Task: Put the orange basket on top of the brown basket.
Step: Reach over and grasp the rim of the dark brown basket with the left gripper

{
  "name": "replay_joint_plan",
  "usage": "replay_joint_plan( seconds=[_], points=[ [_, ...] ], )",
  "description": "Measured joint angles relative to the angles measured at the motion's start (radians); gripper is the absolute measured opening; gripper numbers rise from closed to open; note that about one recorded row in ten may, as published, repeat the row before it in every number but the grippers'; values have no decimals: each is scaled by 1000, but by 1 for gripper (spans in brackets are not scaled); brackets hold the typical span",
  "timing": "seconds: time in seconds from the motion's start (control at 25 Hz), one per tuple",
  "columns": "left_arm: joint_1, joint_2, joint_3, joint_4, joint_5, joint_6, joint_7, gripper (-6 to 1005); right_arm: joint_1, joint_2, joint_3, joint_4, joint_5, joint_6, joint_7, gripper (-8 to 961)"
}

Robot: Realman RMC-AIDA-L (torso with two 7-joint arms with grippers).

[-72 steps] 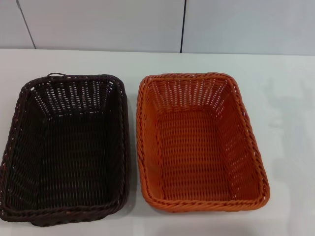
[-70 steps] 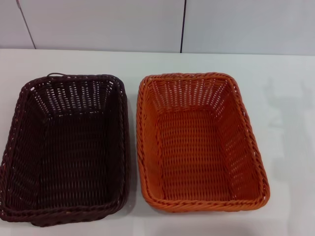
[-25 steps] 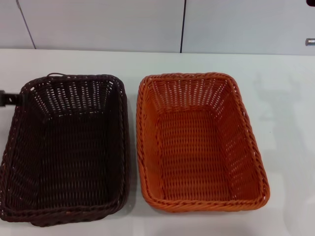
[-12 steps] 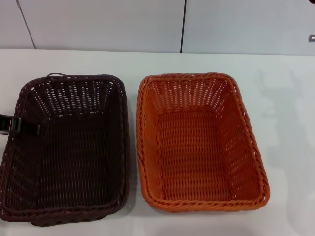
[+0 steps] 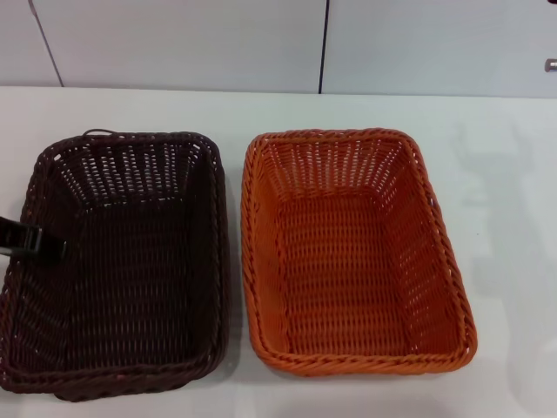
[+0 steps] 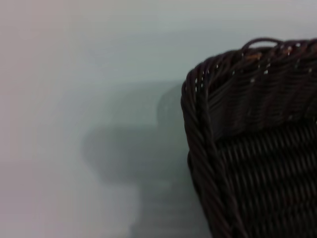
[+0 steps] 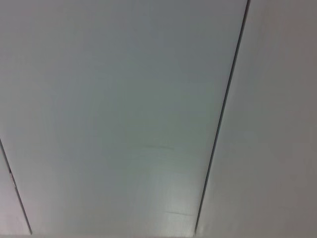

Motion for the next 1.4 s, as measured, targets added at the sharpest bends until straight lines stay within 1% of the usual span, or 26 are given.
replay_joint_plan(
  seconds=[0.2, 0.36, 0.4, 0.52, 0.6, 0.84, 1.04, 1.12, 1.2, 1.24, 1.28, 1.32, 1.36, 1.4],
  points=[
    [-15, -1, 28, 48, 38, 14, -1, 635, 0, 0, 0, 0, -1, -4, 0, 817],
    [-5, -2, 44, 28, 40, 17, -2, 542, 0, 0, 0, -1, -1, -6, 0, 817],
    [10, -3, 66, -11, 41, 25, -9, 518, -1, 0, 0, -1, -1, -6, 0, 817],
    [15, -4, 70, -37, 42, 26, -14, 449, -2, 0, -1, -2, -2, -6, 0, 817],
    [14, -4, 74, -47, 42, 25, -15, 402, -2, 0, -1, -3, -2, -7, 0, 817],
    [9, -3, 76, -40, 52, 21, -13, 212, -2, 0, -1, -5, -2, -7, 0, 817],
    [10, 0, 67, -38, 51, 20, 26, 204, -3, 0, -1, -5, -1, -7, 0, 817],
    [10, 0, 29, -34, 38, 23, 94, 205, -4, 0, -1, -5, 0, -7, 0, 817],
    [6, 1, -30, -21, 5, 26, 181, 205, -7, 0, 0, -5, 3, -7, 0, 817],
    [-2, 3, -87, -4, -34, 25, 263, 205, -8, 0, 2, -4, 3, -7, 0, 817],
    [-6, 3, -107, 2, -44, 24, 289, 205, -11, 0, 6, -4, 4, -7, 0, 817],
    [-23, 7, -176, 26, -82, 16, 387, 204, -14, 1, 13, -4, 5, -7, 0, 817],
    [-23, 7, -176, 26, -82, 16, 387, 204, -18, 2, 19, -3, 5, -7, 0, 817],
    [-41, 12, -236, 48, -105, 4, 456, 204, -21, 2, 24, -2, 6, -7, 0, 817]
  ],
)
